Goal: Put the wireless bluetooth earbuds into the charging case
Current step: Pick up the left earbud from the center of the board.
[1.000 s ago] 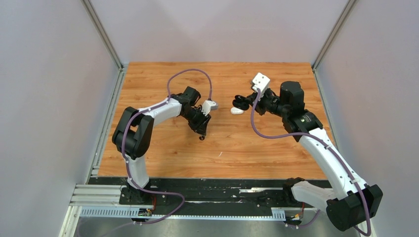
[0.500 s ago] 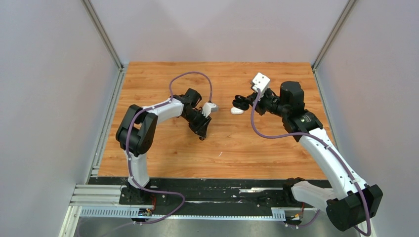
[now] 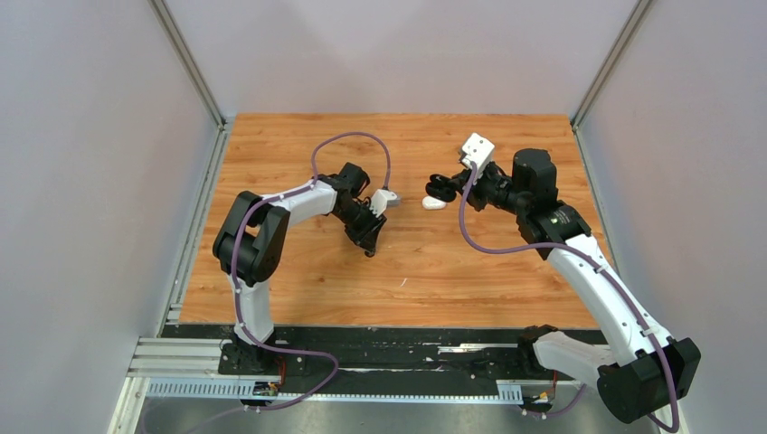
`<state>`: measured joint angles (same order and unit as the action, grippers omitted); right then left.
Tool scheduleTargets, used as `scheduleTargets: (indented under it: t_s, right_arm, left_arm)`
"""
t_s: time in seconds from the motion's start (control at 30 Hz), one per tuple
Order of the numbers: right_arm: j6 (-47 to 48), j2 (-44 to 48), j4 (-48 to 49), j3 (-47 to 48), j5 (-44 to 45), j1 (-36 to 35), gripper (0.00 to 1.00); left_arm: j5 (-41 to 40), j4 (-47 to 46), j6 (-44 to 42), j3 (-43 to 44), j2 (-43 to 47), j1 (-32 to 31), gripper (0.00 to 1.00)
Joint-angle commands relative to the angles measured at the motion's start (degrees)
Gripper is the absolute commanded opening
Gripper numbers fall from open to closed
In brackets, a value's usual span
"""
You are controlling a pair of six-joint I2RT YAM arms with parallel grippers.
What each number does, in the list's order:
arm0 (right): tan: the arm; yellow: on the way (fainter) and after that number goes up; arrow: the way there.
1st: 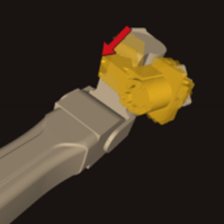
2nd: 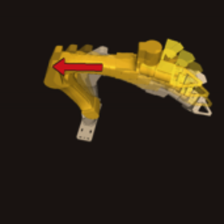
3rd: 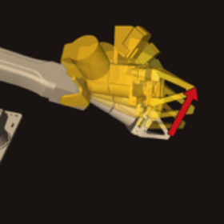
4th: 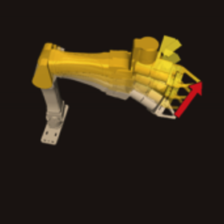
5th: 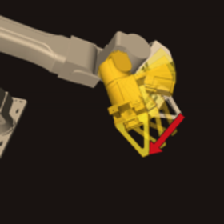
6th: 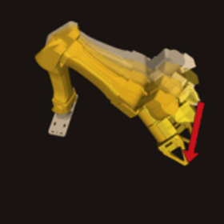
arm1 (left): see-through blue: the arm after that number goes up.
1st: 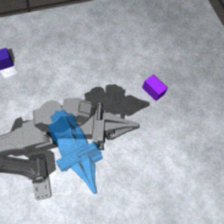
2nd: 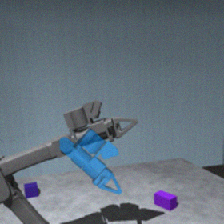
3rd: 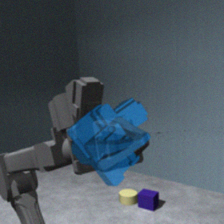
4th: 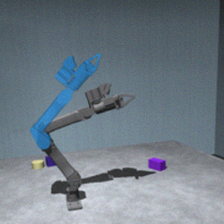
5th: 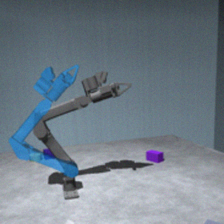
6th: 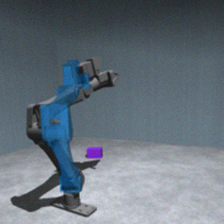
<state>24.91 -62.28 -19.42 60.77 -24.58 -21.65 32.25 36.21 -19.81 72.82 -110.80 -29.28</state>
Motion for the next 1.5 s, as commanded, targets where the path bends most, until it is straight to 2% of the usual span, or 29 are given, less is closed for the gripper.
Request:
scheduleTargets:
  t_s: [0.0, 0.13, 0.7, 1.03, 1.33, 1.47]
  right_arm:
    - [-1.09, 0.32, 2.54, 0.83, -0.99, 0.24, 0.00]
    - [-1.09, 0.15, 2.49, 1.23, -0.83, 0.22, 0.00]
    - [-1.00, -0.08, 2.54, 1.28, -0.82, 0.26, 0.00]
    - [-1.09, -0.25, 2.47, 1.19, -1.00, 0.29, 0.00]
    - [-1.09, -0.23, 2.70, 0.97, -1.09, 0.22, 0.00]
    - [-1.31, -0.21, 2.69, 0.79, -1.43, 0.21, 0.00]
  left_arm:
    - [-3.52, -0.88, -2.86, 0.47, 0.71, -0.17, 0.35]
    - [-6.61, -2.74, -3.11, 0.83, 0.98, 0.11, 0.39]
    - [-9.52, -1.67, -6.46, 3.27, 0.93, 2.79, 0.39]
    - [-7.62, -0.81, -5.82, 5.45, 0.93, 5.59, 0.39]
    - [-4.45, -1.23, 0.18, 4.79, 2.97, 5.63, 0.41]
    - [-2.93, 0.30, 0.71, 5.72, 1.11, 5.63, 0.38]
